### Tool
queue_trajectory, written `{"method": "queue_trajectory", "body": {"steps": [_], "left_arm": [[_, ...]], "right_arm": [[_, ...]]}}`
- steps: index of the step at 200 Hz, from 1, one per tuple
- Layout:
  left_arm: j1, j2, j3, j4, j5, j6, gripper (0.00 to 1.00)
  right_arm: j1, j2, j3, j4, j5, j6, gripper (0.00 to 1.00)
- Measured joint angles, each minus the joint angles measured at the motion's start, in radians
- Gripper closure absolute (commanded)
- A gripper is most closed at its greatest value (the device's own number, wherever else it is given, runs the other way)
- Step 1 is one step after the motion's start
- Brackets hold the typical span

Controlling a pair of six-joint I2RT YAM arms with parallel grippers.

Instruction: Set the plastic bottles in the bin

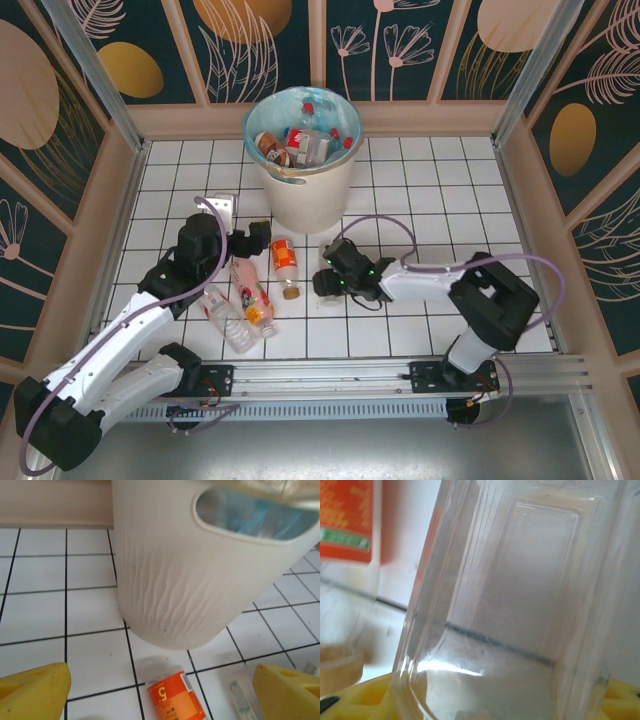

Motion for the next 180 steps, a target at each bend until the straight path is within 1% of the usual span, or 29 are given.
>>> {"method": "queue_trajectory", "body": {"steps": [23, 44, 70, 85, 100, 118, 141, 152, 180], "left_arm": [[0.0, 0.0, 0.039, -0.006, -0.012, -0.002, 0.07], [0.0, -0.009, 0.052, -0.012, -0.024, -0.009, 0.07], [0.0, -0.03, 0.082, -0.029, -0.046, -0.016, 0.08], [0.0, -0.045, 0.118, -0.03, -0.059, -0.016, 0.07], [0.0, -0.066, 0.152, -0.026, -0.077, -0.015, 0.07], [0.0, -0.093, 0.175, -0.013, -0.098, -0.015, 0.06], [0.0, -0.115, 0.177, -0.001, -0.108, -0.016, 0.06], [0.0, -0.114, 0.177, -0.002, -0.107, -0.021, 0.06], [0.0, -0.096, 0.177, -0.002, -0.095, -0.038, 0.07]], "right_arm": [[0.003, -0.119, -0.071, 0.013, -0.049, -0.043, 0.63], [0.009, -0.235, -0.096, 0.01, -0.086, -0.089, 0.64], [0.013, -0.4, -0.083, -0.027, -0.125, -0.151, 0.65], [0.014, -0.483, -0.027, -0.084, -0.13, -0.185, 0.68], [-0.003, -0.506, 0.102, -0.162, -0.13, -0.223, 0.69], [-0.034, -0.458, 0.329, -0.264, -0.112, -0.279, 0.69], [-0.063, -0.348, 0.637, -0.342, -0.068, -0.339, 0.68], [-0.095, -0.289, 0.768, -0.36, -0.063, -0.359, 0.67], [-0.207, -0.131, 0.986, -0.376, -0.07, -0.376, 0.67]]}}
